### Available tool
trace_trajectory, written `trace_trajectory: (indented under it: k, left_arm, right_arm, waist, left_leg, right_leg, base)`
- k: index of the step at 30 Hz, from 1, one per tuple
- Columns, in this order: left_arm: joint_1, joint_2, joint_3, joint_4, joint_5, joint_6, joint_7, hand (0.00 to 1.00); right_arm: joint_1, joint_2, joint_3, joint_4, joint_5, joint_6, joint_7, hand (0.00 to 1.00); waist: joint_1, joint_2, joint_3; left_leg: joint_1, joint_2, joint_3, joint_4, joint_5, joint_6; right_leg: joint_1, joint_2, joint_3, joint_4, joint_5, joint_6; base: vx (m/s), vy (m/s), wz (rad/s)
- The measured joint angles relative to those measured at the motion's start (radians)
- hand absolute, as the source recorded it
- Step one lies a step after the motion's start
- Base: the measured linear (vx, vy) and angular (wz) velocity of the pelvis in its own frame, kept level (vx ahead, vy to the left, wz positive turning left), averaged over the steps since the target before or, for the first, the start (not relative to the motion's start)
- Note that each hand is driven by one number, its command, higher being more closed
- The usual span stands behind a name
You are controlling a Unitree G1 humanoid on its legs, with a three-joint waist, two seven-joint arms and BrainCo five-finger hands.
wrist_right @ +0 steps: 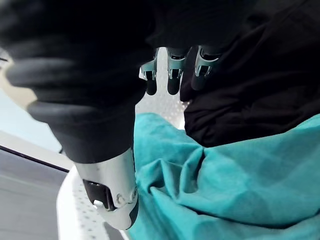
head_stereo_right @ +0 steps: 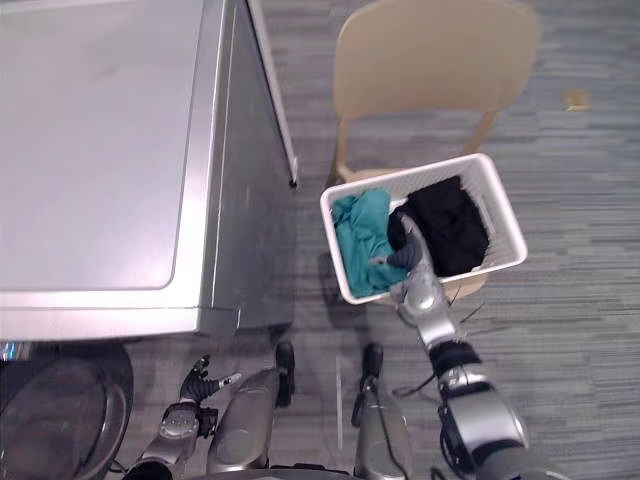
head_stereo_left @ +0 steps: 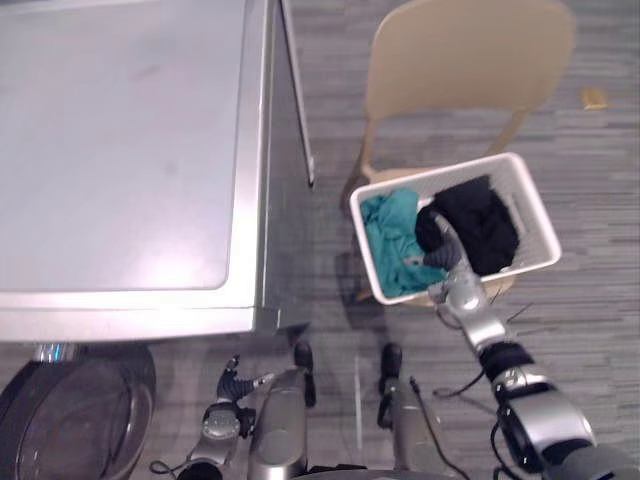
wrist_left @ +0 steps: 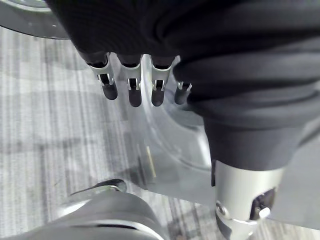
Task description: Pick up the laundry basket with both hands and put the clothes into the washing machine.
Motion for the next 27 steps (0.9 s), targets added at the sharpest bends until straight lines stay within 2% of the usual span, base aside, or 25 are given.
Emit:
trace_trajectory:
  k: [2, 6, 7, 8, 12, 16, 22, 23, 25, 27]
  left_arm:
    - [-0.029, -0.009, 0.000, 0.010, -0.023, -0.002, 0.004, 0.00]
    - [-0.081, -0.036, 0.000, 0.011, -0.065, -0.020, 0.027, 0.00]
    - [-0.097, -0.040, 0.001, 0.009, -0.086, -0.024, 0.033, 0.00]
    - [-0.105, -0.049, 0.001, 0.007, -0.092, -0.025, 0.038, 0.00]
    - [-0.119, -0.084, 0.001, -0.030, -0.126, -0.040, 0.045, 0.00]
    - [-0.137, -0.121, -0.008, -0.046, -0.125, -0.041, 0.043, 0.00]
    - [-0.149, -0.146, -0.013, -0.047, -0.126, -0.038, 0.043, 0.00]
    - [-0.149, -0.144, -0.018, -0.047, -0.126, -0.035, 0.043, 0.00]
    - [-0.149, -0.141, -0.018, -0.047, -0.126, -0.032, 0.044, 0.00]
    - [-0.148, -0.121, -0.016, -0.047, -0.126, -0.024, 0.043, 0.00]
  right_arm:
    - [-0.074, -0.020, 0.015, 0.084, -0.018, 0.016, -0.010, 0.00]
    - [-0.164, -0.026, 0.015, 0.169, -0.022, 0.040, -0.031, 0.00]
    - [-0.188, -0.028, 0.017, 0.190, -0.022, 0.044, -0.039, 0.00]
    - [-0.196, -0.028, 0.022, 0.190, -0.022, 0.049, -0.046, 1.00]
    - [-0.222, -0.034, 0.107, 0.179, -0.056, 0.061, -0.055, 1.00]
    - [-0.241, -0.039, 0.174, 0.169, -0.058, 0.062, -0.043, 1.00]
    - [-0.189, -0.002, 0.141, 0.037, -0.024, 0.068, -0.037, 1.00]
    - [-0.149, 0.001, 0.079, -0.049, -0.005, 0.072, -0.041, 1.00]
    - [-0.124, 0.002, 0.042, -0.131, 0.020, 0.072, -0.049, 1.00]
    - [-0.094, 0.013, 0.009, -0.290, 0.056, 0.064, -0.064, 1.00]
  waist:
    - [0.027, 0.010, 0.018]
    - [0.043, 0.017, 0.029]
    - [0.060, 0.017, 0.041]
    - [0.063, 0.018, 0.047]
    - [0.060, 0.020, 0.048]
    - [0.062, 0.020, 0.048]
    - [0.056, 0.018, 0.050]
    - [0.055, 0.017, 0.050]
    - [0.051, 0.014, 0.052]
    - [0.044, -0.004, 0.061]
  left_leg:
    - [-0.041, -0.003, -0.019, 0.001, 0.017, 0.004]
    - [-0.101, -0.026, -0.057, -0.048, 0.071, 0.003]
    - [-0.108, -0.028, -0.063, -0.059, 0.081, -0.002]
    - [-0.109, -0.030, -0.066, -0.067, 0.087, -0.002]
    - [-0.139, -0.038, -0.092, -0.124, 0.125, -0.008]
    - [-0.108, -0.036, -0.093, -0.176, 0.151, -0.015]
    - [-0.051, -0.027, -0.082, -0.226, 0.173, -0.024]
    - [-0.014, -0.024, -0.080, -0.238, 0.173, -0.024]
    - [0.012, -0.022, -0.076, -0.246, 0.174, -0.025]
    - [0.053, -0.017, -0.053, -0.259, 0.173, -0.025]
  right_leg:
    - [-0.027, 0.000, -0.021, 0.000, 0.003, -0.003]
    - [-0.084, -0.012, -0.066, 0.000, 0.005, -0.006]
    - [-0.094, -0.012, -0.068, 0.000, 0.006, -0.008]
    - [-0.097, -0.013, -0.071, 0.000, 0.006, -0.008]
    - [-0.135, -0.018, -0.099, 0.004, 0.002, -0.012]
    - [-0.143, -0.022, -0.100, 0.035, -0.017, -0.027]
    - [-0.119, -0.014, -0.091, 0.037, -0.020, -0.031]
    - [-0.088, -0.010, -0.089, 0.036, -0.020, -0.031]
    - [-0.067, -0.008, -0.084, 0.034, -0.020, -0.031]
    - [-0.042, -0.003, -0.055, 0.025, -0.020, -0.031]
  base:
    - [-0.01, -0.011, 0.23]
    - [0.03, -0.025, 0.40]
    - [0.03, -0.019, 0.14]
    - [0.02, -0.016, 0.18]
    - [0.01, -0.024, 0.22]
    - [0.01, -0.014, 0.04]
    - [0.02, -0.023, -0.05]
    - [0.00, 0.000, 0.00]
    - [0.01, -0.004, -0.11]
    - [-0.03, -0.006, -0.27]
